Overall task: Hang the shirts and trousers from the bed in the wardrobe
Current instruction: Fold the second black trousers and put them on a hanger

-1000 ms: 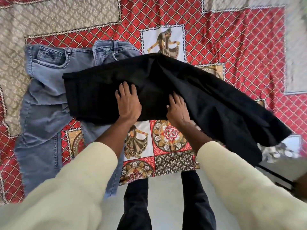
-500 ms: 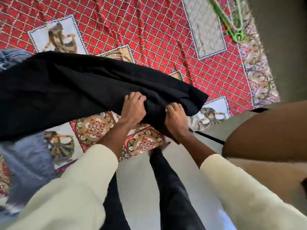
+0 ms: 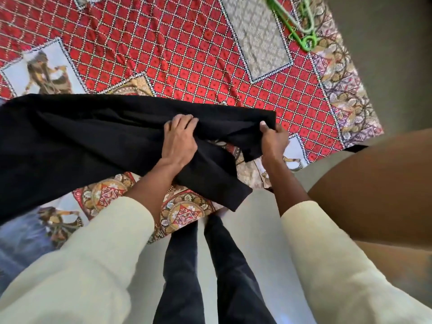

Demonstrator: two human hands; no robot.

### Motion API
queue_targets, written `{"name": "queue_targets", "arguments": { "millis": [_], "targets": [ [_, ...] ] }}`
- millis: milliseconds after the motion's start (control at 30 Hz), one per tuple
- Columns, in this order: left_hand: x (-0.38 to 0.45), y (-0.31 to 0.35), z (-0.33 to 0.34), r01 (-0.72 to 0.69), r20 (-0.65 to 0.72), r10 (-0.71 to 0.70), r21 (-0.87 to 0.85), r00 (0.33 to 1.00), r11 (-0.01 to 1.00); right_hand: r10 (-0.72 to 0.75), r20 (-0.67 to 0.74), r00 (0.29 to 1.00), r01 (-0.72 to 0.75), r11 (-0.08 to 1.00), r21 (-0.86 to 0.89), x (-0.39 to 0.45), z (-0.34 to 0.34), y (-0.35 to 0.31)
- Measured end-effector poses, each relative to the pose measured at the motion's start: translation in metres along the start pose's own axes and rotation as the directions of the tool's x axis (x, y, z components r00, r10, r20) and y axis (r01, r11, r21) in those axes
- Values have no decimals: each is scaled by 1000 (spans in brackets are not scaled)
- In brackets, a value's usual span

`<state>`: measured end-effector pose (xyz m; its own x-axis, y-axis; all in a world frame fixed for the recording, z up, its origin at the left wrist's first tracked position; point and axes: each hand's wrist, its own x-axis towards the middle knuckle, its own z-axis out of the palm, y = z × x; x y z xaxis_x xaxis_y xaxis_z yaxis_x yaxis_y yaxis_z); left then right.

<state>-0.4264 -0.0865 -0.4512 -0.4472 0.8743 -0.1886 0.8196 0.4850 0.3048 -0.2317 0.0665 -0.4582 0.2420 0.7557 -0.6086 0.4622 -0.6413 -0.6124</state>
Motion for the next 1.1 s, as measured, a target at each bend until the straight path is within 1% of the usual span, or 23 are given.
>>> {"name": "queue_targets", "arguments": {
  "millis": [100,133,167,200,267,367,400,433,467,500,533,567,600,633,700,733,767,833,900,933,1000,1033,1100],
  "targets": [
    [20,0,-2,40,-65,-41,-18,997,999,-162,71,984,153,980,124,14,3,-50],
    [30,0,-3,53,-80,-55,-20,995,998,-217,72,974,206,969,135,21,6,-67],
    [39,0,-5,67,-90,-69,-19,994,998,-274,60,960,268,959,89,31,11,-80],
    [48,0,-7,77,-98,-78,-13,992,997,-344,51,937,344,939,18,35,16,-94],
    [65,-1,-9,94,-118,-92,6,989,996,-463,20,886,454,860,-234,43,29,-114],
    [77,-1,-10,136,-124,-128,58,984,989,-522,-105,846,391,743,-543,48,38,-125],
    [76,0,-8,152,-116,-143,78,983,985,-587,-133,799,398,681,-614,47,41,-122],
    [73,1,-5,166,-102,-157,90,982,982,-677,-93,730,468,594,-654,42,43,-115],
    [70,2,-3,173,-68,-167,94,984,981,-759,29,651,573,466,-674,39,49,-104],
    [67,2,0,172,-12,-171,76,985,982,-789,205,579,674,322,-664,34,53,-92],
    [63,2,4,167,49,-169,35,984,985,-753,385,533,745,203,-636,32,56,-78],
    [61,0,7,161,109,-157,-30,982,986,-662,518,541,777,160,-608,31,59,-67],
    [60,-2,9,163,174,-143,-108,974,981,-573,585,573,783,172,-598,33,60,-58],
    [58,-4,8,181,233,-136,-183,963,966,-509,587,629,757,231,-611,34,62,-53],
    [53,-9,6,195,294,-105,-296,950,935,-452,515,728,679,373,-633,32,68,-53],
    [48,-12,3,169,266,-80,-330,961,929,-447,471,761,645,436,-628,26,70,-55],
    [43,-16,0,104,184,-43,-341,982,934,-474,425,771,631,475,-614,17,70,-58],
    [28,-24,-8,-45,24,55,-301,998,953,-579,394,714,689,482,-541,-6,65,-57],
    [12,-32,-15,-137,15,145,-244,989,960,-594,467,655,756,511,-410,-36,54,-43],
    [5,-36,-18,-167,49,182,-219,982,961,-558,521,646,761,527,-378,-49,49,-33],
    [-8,-43,-23,-183,131,210,-194,969,964,-417,644,641,750,518,-410,-73,42,-8],
    [-15,-46,-24,-185,157,214,-180,964,966,-317,694,646,737,494,-460,-85,37,7],
    [-24,-51,-22,-203,202,225,-126,953,971,-180,737,651,735,389,-555,-101,25,33]
  ]
}}
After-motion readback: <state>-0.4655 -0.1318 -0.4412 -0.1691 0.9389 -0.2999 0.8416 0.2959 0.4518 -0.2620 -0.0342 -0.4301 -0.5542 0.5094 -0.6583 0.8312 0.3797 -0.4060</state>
